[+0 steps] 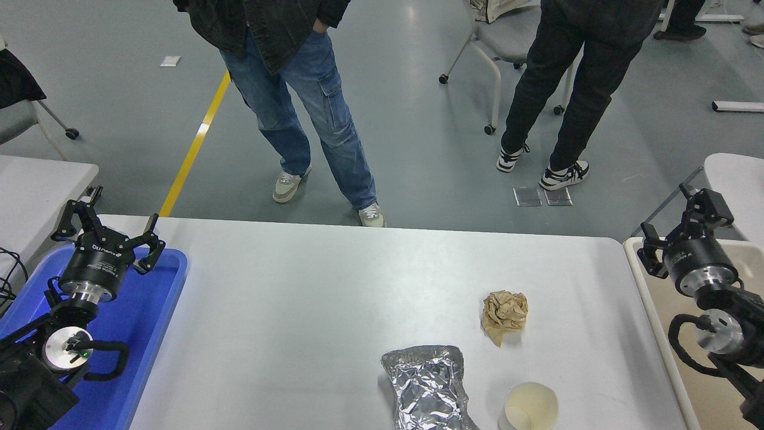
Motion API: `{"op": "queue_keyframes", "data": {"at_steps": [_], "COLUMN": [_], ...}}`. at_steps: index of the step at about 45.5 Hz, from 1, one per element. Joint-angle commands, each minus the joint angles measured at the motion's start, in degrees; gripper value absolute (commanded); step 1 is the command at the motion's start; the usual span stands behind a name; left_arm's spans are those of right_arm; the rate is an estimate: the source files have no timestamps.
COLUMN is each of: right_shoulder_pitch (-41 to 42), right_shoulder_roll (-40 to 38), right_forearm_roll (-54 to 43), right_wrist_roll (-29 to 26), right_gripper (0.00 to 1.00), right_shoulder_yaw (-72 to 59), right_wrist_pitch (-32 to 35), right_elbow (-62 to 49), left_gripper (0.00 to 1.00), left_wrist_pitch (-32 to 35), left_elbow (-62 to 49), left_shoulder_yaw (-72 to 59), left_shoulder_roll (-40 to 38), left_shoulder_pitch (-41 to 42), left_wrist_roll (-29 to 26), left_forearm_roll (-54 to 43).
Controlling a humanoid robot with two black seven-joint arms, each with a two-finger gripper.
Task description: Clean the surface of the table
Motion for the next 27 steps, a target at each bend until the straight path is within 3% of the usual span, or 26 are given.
{"op": "queue_keyframes", "data": {"at_steps": [1, 20, 27], "right_shoulder_pitch": [0.3, 0.9, 7.2], "right_shoulder_roll": [-0.9, -3.5, -6.8], "right_forearm_roll": [0.0, -0.2, -0.1], "right_wrist_roll": [0.0, -0.4, -3.8], "right_gripper": [0.98, 0.98, 0.98], "right_shoulder_yaw": [-0.1, -0.9, -15.8], "right_wrist_pitch": [0.0, 0.1, 0.5], "right_elbow": [-1.8, -2.5, -2.3], "left_gripper": [1.00, 1.00, 1.00], "left_wrist_pitch": [0.0, 0.0, 0.0], "left_elbow": [0.0, 0.0, 0.0], "left_shoulder_yaw": [0.0, 0.0, 0.0], "left_shoulder_roll": [0.0, 0.0, 0.0], "left_shoulder_pitch": [0.0, 0.0, 0.0], "left_wrist_roll": [0.0, 0.0, 0.0], "left_forearm_roll": [0.0, 0.0, 0.0]}}
